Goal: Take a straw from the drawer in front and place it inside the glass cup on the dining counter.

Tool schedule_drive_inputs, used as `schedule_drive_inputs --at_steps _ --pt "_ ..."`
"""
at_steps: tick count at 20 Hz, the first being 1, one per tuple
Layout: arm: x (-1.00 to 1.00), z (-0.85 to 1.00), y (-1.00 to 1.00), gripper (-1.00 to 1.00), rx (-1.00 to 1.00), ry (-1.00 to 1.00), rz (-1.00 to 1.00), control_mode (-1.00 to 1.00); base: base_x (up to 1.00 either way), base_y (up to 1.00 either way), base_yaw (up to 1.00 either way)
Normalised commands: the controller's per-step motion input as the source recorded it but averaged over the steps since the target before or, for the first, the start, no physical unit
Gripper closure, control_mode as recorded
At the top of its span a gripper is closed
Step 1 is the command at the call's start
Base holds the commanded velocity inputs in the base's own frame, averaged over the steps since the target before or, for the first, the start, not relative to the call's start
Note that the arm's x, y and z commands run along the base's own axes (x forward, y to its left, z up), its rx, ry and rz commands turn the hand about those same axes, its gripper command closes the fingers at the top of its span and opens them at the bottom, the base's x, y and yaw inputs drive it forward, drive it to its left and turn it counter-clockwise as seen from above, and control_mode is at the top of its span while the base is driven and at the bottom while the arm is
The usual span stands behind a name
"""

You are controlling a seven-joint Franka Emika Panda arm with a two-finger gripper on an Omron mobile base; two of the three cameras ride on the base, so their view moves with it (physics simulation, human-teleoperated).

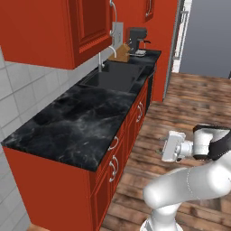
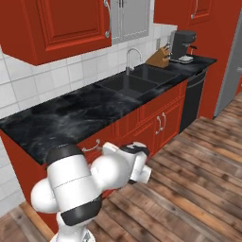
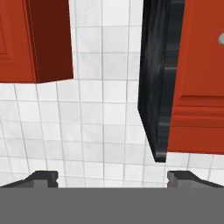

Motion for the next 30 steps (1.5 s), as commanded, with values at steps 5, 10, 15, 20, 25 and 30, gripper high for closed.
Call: schedule_drive_inputs --at_steps 5,10,15,20,25,30 --pt "0.4 -0.17 0.36 -1.0 0.0 0.0 0.0 -1.0 0.0 0.0 0.0" --pt "0.44 -0.23 0.27 -1.0 0.0 0.0 -0.01 -1.0 0.0 0.0 0.0" --pt "0.41 -0.25 0.17 -1.0 0.0 0.0 -0.03 -1.0 0.0 0.0 0.0" --pt "0.36 -0.27 0.1 -1.0 0.0 0.0 -0.03 -1.0 0.0 0.0 0.0" --pt "0.3 -0.29 0.08 -1.0 0.0 0.0 -0.03 -1.0 0.0 0.0 0.0" --pt "0.29 -0.29 0.07 -1.0 0.0 0.0 -0.03 -1.0 0.0 0.0 0.0"
